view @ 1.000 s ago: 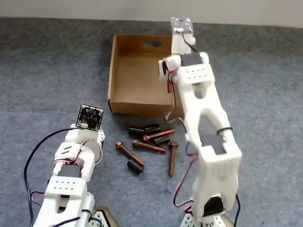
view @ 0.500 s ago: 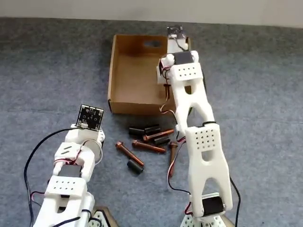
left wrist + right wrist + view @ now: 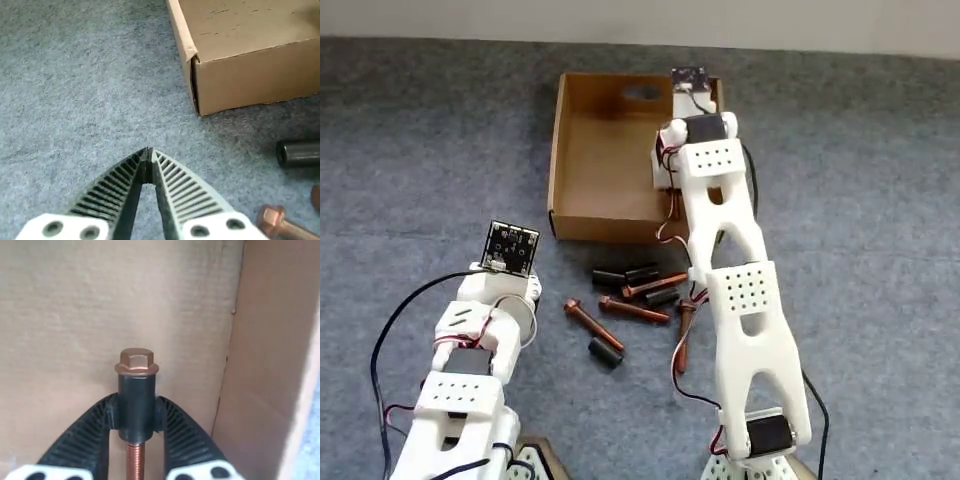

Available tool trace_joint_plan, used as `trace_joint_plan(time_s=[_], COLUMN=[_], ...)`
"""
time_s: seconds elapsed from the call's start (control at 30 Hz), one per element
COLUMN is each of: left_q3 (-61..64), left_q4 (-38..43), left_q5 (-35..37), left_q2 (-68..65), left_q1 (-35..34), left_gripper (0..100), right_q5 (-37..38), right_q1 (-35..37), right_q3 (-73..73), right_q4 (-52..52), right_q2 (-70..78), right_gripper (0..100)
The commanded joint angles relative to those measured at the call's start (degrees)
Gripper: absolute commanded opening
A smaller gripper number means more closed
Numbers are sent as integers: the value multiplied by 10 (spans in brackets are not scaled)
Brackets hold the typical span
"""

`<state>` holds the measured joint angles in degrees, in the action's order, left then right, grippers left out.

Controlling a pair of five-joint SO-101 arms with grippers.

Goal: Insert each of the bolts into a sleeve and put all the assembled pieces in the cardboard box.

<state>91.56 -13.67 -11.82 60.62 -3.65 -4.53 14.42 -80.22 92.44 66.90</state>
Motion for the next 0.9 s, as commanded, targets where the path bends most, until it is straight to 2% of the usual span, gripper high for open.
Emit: trace_joint_plan(time_s=[0.0, 0.67, 0.87], left_q3=[-2, -2, -2], left_q4=[11, 11, 11], left_q5=[-4, -4, -4], left_q2=[9, 9, 9], left_q1=[-5, -5, -5], left_gripper=[20, 20, 20], right_q5=[-6, -6, -7], right_q1=[-6, -5, -5], right_q3=[-30, -30, -34], right_q4=[17, 36, 36], right_q2=[-15, -18, -19], right_gripper=[7, 12, 115])
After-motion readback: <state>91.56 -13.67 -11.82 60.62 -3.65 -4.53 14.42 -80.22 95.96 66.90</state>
